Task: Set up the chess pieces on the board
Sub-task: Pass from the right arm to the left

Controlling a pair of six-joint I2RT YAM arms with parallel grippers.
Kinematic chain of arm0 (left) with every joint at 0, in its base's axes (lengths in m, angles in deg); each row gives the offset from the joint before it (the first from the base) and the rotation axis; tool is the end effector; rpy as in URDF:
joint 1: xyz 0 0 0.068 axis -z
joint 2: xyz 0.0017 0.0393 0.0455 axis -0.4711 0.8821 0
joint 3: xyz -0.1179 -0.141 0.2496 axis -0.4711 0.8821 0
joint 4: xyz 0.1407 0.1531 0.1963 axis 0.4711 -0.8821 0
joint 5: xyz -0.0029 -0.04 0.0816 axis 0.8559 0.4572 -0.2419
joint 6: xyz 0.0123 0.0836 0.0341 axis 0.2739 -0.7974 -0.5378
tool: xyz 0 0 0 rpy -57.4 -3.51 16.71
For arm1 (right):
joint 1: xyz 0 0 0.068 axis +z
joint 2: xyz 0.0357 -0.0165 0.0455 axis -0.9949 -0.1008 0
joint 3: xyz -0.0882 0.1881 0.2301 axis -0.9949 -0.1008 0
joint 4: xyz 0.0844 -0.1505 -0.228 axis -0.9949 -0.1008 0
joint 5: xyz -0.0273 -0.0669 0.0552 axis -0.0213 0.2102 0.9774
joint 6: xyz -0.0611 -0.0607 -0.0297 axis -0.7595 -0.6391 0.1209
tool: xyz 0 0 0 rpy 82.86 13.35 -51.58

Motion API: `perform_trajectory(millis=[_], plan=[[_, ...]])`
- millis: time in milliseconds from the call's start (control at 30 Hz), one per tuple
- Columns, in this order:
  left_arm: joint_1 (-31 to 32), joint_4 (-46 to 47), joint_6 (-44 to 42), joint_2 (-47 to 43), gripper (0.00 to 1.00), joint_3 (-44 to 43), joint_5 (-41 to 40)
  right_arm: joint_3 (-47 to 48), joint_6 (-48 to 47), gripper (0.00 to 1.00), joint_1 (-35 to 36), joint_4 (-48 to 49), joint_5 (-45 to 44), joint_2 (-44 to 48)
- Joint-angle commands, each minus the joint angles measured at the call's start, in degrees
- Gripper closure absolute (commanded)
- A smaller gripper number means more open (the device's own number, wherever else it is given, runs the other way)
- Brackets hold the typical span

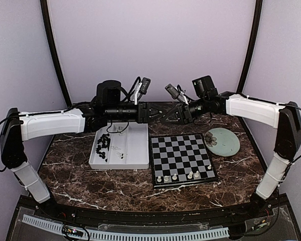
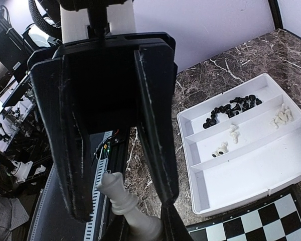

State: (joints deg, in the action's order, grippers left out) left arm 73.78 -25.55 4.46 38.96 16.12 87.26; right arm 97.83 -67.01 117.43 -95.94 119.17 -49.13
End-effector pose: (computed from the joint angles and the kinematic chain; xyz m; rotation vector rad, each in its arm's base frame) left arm 0.2922 -0.3594 0.3546 0.7606 1.6691 -1.3516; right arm 0.3206 0.2976 0.3177 -1.2363 1.7728 1.5351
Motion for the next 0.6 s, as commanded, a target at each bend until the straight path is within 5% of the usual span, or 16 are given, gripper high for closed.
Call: perform_trajectory(millis=[0,200,500,567], plan=[[0.38,-2.44,0.02,0.00,0.69,-2.53,0.95,-0.75,0.47,0.84,-0.34,2.27,1.04,1.82],[0.38,-3.07,0.29,0.52,0.76,-3.14,0.96,-1.01,0.43,0.84,-0.34,2.24,0.64,2.01],[0.36,-5.19,-1.52,-1.32,0.69,-2.39,-2.36,-1.38,0.45,0.84,-0.44,2.14,0.27,2.19],[0.36,-5.58,-1.78,-1.57,0.74,-2.17,-2.46,-1.29,0.43,0.84,-0.45,2.15,0.33,2.04]])
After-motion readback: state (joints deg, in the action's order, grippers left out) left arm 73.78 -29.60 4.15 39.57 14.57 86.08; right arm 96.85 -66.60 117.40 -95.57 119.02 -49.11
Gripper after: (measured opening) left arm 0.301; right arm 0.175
